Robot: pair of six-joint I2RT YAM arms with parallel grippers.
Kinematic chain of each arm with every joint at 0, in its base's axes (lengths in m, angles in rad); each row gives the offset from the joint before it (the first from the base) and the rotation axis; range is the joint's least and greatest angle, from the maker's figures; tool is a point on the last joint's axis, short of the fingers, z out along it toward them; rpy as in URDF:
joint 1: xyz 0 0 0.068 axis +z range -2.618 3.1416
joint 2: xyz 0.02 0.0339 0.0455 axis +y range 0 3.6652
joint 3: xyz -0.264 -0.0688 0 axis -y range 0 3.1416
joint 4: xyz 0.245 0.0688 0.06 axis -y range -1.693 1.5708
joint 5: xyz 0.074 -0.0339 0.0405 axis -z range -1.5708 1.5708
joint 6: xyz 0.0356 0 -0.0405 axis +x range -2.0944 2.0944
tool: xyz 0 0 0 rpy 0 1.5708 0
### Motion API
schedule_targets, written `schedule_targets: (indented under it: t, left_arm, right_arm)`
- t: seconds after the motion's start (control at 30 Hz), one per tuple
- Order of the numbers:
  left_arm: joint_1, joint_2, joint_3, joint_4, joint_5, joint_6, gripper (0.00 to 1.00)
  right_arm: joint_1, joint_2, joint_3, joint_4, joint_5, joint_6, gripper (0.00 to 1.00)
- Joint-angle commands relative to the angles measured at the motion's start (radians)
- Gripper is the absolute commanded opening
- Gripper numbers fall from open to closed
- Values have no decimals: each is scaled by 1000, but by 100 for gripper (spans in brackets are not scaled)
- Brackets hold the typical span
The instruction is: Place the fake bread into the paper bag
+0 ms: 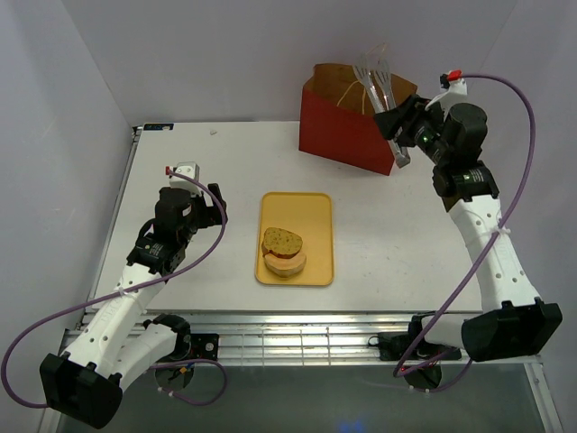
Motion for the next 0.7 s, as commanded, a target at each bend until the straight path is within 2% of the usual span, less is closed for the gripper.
schedule_targets:
  t: [0.0, 0.1, 0.47, 0.67]
  left_arm:
    - [-5, -20, 15, 8, -18, 5, 98]
    - [-5, -22, 15, 8, -21, 5, 98]
    - [-5, -22, 13, 6, -41, 7, 98]
    - [-5, -22, 15, 8, -35, 8, 98]
  right_arm:
    - [-4, -91, -76, 80, -74, -26, 60]
    - [-3, -171, -140, 78, -103, -40, 60]
    - [-1, -458, -568, 110, -189, -46, 62]
    - [0, -555, -774, 110, -139, -61, 63]
